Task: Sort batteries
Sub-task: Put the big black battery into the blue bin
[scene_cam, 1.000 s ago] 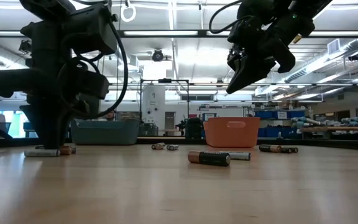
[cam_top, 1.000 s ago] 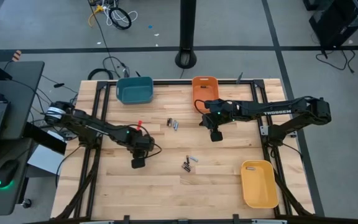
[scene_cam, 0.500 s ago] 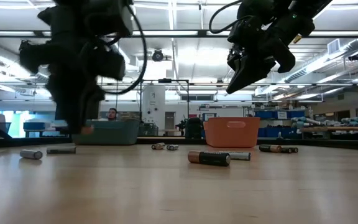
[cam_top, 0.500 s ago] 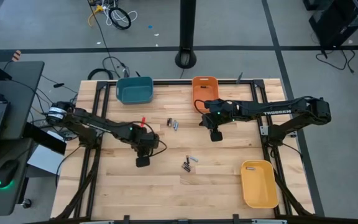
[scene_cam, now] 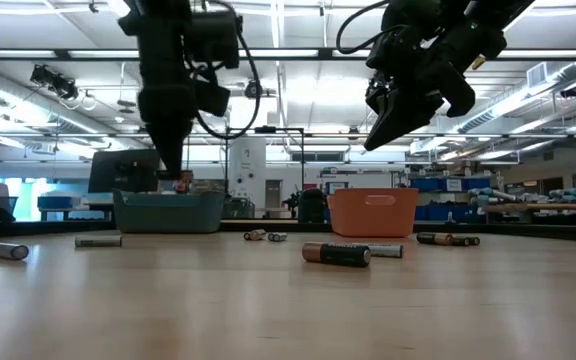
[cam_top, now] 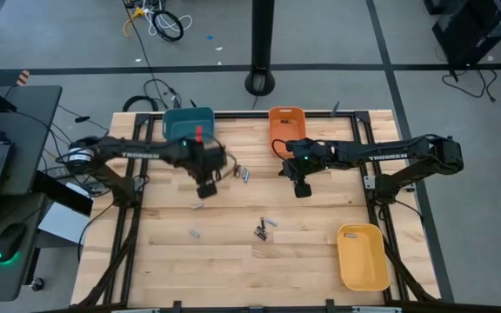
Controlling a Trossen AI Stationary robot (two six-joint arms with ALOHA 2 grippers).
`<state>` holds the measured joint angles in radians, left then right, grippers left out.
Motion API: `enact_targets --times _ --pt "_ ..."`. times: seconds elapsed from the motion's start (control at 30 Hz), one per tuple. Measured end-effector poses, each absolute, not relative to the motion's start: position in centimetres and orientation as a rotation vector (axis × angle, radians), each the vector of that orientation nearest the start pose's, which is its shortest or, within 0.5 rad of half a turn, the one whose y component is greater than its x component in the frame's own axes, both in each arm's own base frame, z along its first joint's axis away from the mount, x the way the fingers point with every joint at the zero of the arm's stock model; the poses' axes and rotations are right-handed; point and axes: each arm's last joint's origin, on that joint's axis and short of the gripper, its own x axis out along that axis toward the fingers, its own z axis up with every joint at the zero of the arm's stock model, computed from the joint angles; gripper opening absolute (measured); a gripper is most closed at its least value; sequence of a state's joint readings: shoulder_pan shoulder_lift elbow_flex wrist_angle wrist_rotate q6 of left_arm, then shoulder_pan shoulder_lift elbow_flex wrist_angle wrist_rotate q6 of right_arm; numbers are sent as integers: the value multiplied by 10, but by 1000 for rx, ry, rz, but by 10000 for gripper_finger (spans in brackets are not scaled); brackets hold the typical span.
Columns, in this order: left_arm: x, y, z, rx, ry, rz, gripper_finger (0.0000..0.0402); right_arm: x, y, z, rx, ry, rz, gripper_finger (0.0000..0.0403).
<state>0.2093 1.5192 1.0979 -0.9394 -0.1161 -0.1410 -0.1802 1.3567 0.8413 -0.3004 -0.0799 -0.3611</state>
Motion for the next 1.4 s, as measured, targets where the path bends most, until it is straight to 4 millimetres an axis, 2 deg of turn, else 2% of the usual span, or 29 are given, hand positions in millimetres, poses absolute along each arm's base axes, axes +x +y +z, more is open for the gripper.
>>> enact_targets --times 0.23,0.47,0.63,0.9,1.07,1.4 --pt "248 121 235 -287 1336 527 48 269 -47 223 -235 814 52 10" --pt "209 187 237 -489 1244 786 48 269 -47 223 -236 811 52 10" --pt "188 221 229 -678 1147 856 48 271 -47 225 -245 788 50 10" --pt "188 252 194 -753 1144 915 48 272 -47 225 -249 776 48 11" --pt "192 258 181 -772 1153 920 51 272 -47 225 -250 774 47 11" --pt "197 264 167 -786 1155 935 54 272 -47 226 -251 771 47 11"
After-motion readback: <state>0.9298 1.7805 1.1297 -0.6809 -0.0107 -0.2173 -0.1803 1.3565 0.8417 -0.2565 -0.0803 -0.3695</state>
